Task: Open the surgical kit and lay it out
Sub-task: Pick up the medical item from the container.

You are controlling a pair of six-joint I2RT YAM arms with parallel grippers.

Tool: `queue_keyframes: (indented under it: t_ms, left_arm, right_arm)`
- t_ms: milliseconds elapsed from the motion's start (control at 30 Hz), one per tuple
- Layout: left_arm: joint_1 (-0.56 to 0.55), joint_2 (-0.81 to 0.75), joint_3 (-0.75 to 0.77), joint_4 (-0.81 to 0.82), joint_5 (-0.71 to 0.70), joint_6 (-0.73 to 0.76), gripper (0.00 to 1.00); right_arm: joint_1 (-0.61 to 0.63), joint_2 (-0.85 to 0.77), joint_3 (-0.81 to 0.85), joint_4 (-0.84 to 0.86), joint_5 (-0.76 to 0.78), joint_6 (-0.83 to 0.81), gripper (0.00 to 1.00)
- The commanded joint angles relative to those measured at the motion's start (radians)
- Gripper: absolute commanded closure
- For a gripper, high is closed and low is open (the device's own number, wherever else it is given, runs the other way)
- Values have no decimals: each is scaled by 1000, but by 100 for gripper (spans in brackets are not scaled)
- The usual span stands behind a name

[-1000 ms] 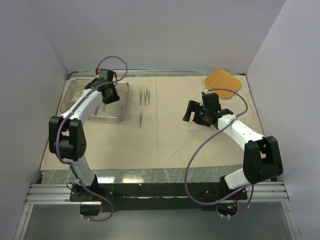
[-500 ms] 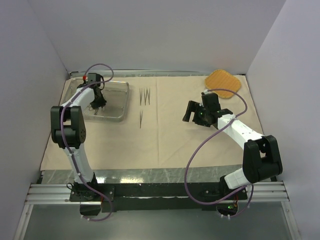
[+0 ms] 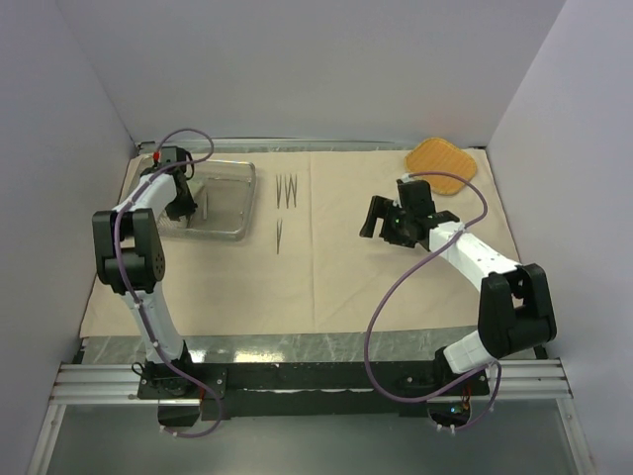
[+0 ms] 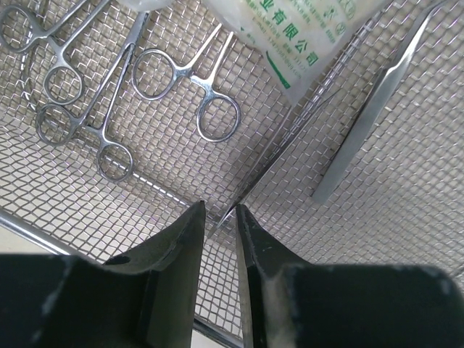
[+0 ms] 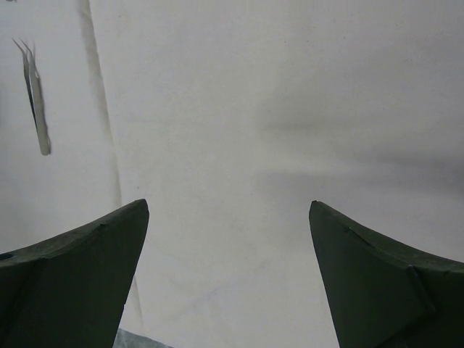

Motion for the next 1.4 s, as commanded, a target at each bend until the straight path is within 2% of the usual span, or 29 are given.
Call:
queue_keyframes:
  t_ms: [0, 367, 900, 1067, 1100, 1367]
  left_arm:
    - [-3, 20, 30, -40, 12, 65, 70]
    - [4, 101, 98, -109, 67, 91, 71]
    - [2, 129, 96, -132, 94, 69, 85]
    - [-33, 94, 119, -149, 85, 75, 91]
    - [-41, 74, 122, -149, 87, 77, 95]
    - [-61, 2, 148, -176, 115, 78, 98]
  right_arm:
    - [-2, 16, 67, 3, -14, -18, 0]
    - [-2, 32, 96, -6, -18, -26, 0]
    - [-1, 27, 73, 13, -20, -20, 0]
    - [-1, 20, 70, 14, -15, -18, 0]
    - [-1, 18, 68, 14, -14, -18, 0]
    - [-2, 10, 62, 22, -15, -15, 0]
